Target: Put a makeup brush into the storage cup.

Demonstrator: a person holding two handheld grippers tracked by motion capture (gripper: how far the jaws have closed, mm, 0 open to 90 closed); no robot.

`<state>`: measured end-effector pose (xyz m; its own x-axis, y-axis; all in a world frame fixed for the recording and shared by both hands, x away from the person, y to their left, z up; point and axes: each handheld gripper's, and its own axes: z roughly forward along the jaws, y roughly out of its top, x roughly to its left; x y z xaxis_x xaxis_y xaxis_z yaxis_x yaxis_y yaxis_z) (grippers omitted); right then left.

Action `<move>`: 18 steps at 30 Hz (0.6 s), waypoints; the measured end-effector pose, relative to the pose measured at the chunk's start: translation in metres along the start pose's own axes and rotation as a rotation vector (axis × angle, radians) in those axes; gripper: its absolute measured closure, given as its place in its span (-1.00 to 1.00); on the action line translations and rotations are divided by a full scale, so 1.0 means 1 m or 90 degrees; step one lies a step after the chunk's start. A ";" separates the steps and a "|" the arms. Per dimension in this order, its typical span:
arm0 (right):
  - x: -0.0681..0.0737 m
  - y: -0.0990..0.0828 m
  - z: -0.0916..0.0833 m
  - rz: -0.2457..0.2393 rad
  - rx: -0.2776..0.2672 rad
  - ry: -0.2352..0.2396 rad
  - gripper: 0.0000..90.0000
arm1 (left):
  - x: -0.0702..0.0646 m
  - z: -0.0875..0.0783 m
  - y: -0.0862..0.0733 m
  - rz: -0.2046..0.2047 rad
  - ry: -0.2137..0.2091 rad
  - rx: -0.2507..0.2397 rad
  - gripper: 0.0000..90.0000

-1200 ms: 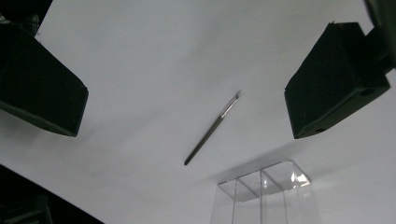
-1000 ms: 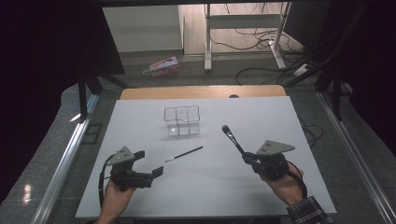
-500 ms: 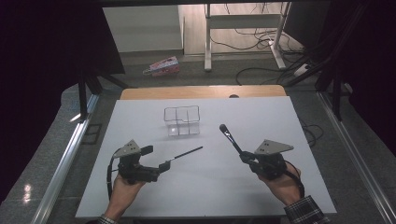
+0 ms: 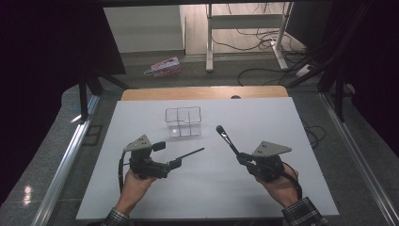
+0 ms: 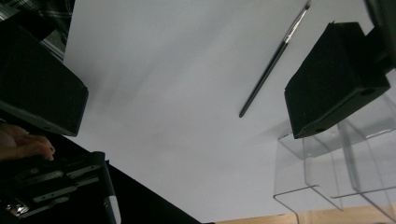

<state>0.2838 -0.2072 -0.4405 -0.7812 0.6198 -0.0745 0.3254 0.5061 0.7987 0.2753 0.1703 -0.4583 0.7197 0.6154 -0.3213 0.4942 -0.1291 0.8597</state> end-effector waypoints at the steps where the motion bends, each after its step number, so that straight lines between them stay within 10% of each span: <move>1: 0.001 0.000 0.001 -0.001 -0.001 0.002 0.76 | 0.000 0.002 0.001 -0.001 -0.004 0.000 -1.00; 18: 0.017 0.007 0.011 -0.009 -0.019 0.020 0.76 | -0.007 0.032 0.014 -0.032 -0.097 0.000 -1.00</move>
<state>0.2794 -0.1862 -0.4427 -0.8022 0.5932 -0.0676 0.2986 0.4967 0.8150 0.2928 0.1393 -0.4572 0.7597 0.4962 -0.4203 0.5314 -0.1012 0.8410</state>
